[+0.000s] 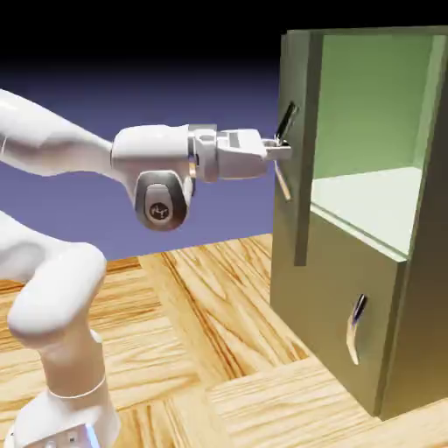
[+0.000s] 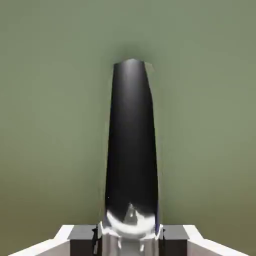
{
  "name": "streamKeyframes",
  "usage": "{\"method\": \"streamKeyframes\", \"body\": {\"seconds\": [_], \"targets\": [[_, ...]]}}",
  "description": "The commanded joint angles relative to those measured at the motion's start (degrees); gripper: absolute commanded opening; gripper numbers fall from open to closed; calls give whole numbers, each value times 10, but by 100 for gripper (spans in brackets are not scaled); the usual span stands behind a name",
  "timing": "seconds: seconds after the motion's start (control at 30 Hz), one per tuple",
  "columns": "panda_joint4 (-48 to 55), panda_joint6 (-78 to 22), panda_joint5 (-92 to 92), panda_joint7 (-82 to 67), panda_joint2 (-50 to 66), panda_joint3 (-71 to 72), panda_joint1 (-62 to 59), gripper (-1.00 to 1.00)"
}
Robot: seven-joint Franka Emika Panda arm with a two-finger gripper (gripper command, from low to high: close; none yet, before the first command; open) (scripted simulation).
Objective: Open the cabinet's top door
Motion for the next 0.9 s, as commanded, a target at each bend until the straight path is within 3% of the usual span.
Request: {"method": "streamKeyframes", "body": {"seconds": [0.0, 0.6, 0.87], "targets": [[2, 1, -27, 22, -3, 0, -11, -100], [34, 53, -469, 440, -36, 7, -231, -100], [33, 32, -630, 638, -143, 11, -295, -100]]}}
